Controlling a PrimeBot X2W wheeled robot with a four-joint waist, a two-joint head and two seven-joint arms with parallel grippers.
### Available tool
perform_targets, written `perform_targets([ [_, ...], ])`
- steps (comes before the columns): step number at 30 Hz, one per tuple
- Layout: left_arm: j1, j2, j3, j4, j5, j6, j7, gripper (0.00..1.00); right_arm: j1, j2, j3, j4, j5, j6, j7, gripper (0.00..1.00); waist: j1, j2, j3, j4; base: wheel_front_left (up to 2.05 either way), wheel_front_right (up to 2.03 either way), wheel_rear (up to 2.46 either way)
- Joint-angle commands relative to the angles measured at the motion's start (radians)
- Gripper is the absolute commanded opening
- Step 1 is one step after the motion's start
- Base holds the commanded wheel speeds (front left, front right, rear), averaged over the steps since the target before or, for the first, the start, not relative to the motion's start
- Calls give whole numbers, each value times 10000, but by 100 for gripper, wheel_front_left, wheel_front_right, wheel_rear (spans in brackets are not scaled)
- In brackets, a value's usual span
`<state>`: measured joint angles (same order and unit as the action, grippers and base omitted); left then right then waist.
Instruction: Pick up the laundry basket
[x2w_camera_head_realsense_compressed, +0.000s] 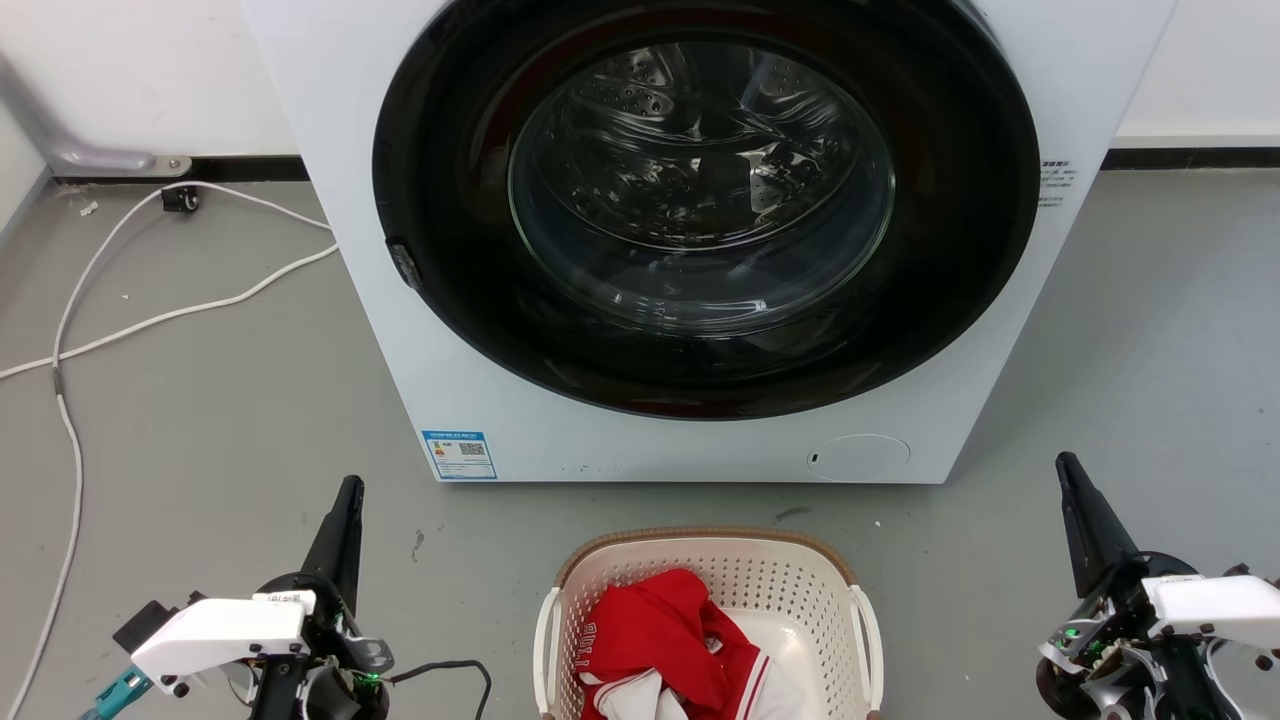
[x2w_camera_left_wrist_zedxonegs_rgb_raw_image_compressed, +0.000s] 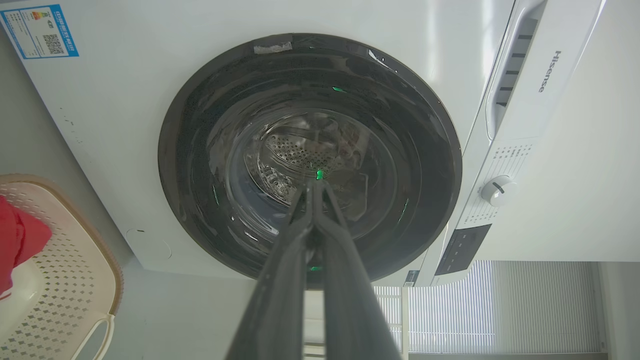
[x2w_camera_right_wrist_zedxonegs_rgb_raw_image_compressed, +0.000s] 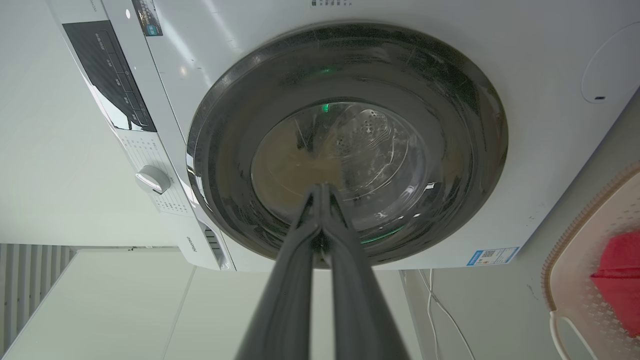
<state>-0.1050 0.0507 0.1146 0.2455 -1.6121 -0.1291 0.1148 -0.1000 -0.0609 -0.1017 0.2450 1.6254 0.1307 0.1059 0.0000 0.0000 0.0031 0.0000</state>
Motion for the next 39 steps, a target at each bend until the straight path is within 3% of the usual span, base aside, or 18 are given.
perform_targets([
  [1,-88,-10,33,9,2,-34,36,0,-160,29,-13,10,-55,0,6,0,0,0,0,0,0,0,0],
  [39,-88,-9,27,8,-2,-35,33,0,-156,71,-70,12,-92,0,56,0,0,0,0,0,0,0,0],
])
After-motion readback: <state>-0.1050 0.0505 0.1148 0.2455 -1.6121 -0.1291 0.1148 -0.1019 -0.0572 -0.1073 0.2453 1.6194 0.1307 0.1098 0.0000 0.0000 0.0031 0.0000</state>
